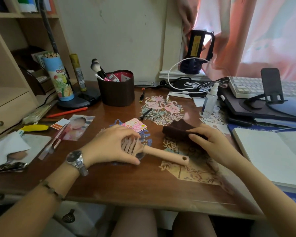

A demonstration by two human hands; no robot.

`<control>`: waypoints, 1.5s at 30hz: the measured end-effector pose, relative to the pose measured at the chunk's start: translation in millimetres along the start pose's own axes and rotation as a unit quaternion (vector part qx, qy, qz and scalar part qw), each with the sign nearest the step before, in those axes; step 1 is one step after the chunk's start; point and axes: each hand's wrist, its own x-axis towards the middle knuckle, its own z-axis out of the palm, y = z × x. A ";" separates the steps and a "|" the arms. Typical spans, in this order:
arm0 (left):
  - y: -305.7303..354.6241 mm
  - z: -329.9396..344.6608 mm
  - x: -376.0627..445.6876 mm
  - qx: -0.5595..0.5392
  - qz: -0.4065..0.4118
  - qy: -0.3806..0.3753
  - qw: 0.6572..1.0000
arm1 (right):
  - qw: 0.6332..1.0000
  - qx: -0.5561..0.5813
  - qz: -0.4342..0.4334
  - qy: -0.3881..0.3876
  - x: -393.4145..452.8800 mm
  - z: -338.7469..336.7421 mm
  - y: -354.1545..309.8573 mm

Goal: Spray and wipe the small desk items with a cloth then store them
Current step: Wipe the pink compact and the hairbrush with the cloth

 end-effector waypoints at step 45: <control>50.6 16.1 21.9 0.040 -0.028 0.014 0.999 | 0.989 0.022 -0.119 -0.081 -21.1 -10.1 19.8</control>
